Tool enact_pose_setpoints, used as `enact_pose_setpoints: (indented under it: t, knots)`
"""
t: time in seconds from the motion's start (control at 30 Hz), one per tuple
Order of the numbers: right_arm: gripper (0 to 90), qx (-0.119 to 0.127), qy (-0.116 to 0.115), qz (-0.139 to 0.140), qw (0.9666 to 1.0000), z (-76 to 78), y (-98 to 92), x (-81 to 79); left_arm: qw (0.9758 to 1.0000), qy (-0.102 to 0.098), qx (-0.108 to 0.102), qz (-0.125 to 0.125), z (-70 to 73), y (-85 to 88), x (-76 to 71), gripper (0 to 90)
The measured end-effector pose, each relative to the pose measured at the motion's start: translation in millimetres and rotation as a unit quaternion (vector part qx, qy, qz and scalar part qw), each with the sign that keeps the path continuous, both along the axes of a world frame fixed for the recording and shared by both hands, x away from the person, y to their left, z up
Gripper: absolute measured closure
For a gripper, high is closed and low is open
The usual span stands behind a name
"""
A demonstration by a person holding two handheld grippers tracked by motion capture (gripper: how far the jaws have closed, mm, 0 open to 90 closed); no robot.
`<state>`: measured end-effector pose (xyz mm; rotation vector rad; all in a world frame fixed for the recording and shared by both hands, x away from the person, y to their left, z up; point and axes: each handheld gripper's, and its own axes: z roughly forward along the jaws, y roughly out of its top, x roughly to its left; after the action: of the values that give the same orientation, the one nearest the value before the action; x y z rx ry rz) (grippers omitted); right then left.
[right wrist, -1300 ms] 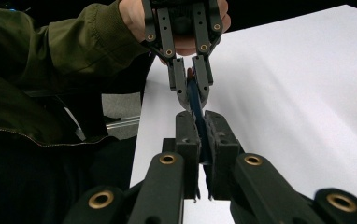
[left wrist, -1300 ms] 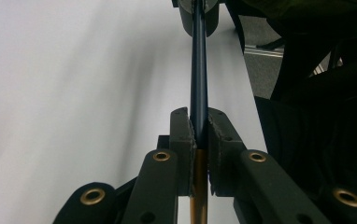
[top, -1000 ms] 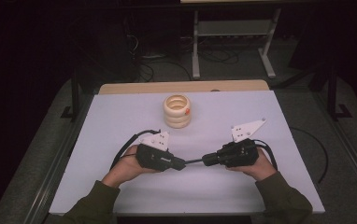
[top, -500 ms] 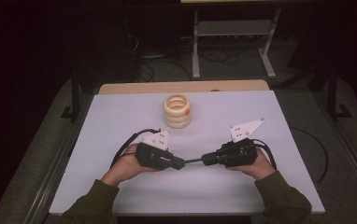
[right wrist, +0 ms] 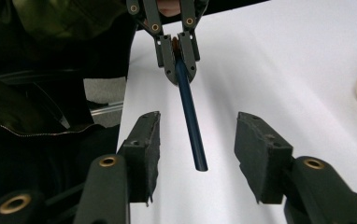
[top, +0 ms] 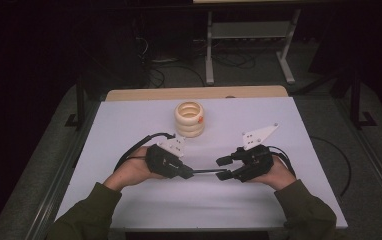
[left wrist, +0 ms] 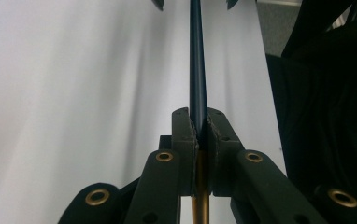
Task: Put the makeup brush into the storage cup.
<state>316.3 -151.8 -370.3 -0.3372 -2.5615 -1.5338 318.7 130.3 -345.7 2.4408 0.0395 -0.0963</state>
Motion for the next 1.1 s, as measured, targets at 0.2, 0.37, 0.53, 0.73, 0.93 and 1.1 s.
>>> enact_pose_setpoints:
  t: [0.2,0.37,0.53,0.73,0.93,1.1]
  knots:
    - [48.6,-0.035,-0.008,0.008,0.9993,4.6,4.7,1.7,0.9991,-0.009,0.042,-0.007,6.4,-4.6,2.1,83.7]
    - [49.7,-0.068,-0.024,0.016,0.9973,8.0,12.3,4.5,0.9977,-0.013,0.065,-0.014,8.4,-9.7,1.6,83.7]
    - [51.0,-0.097,-0.025,0.030,0.9945,9.3,22.1,5.8,0.9973,-0.006,0.072,-0.015,6.4,-13.2,0.5,83.7]
    - [54.3,-0.120,-0.040,0.055,0.9904,7.4,36.4,9.6,0.9963,-0.008,0.084,-0.019,6.7,-16.2,1.5,83.7]
    - [59.1,-0.136,-0.050,0.064,0.9874,6.9,45.0,9.9,0.9954,-0.013,0.093,-0.020,8.6,-17.9,1.9,83.7]
    - [65.0,-0.144,-0.053,0.070,0.9856,7.5,51.0,10.4,0.9950,-0.017,0.097,-0.021,10.4,-19.0,2.6,83.7]
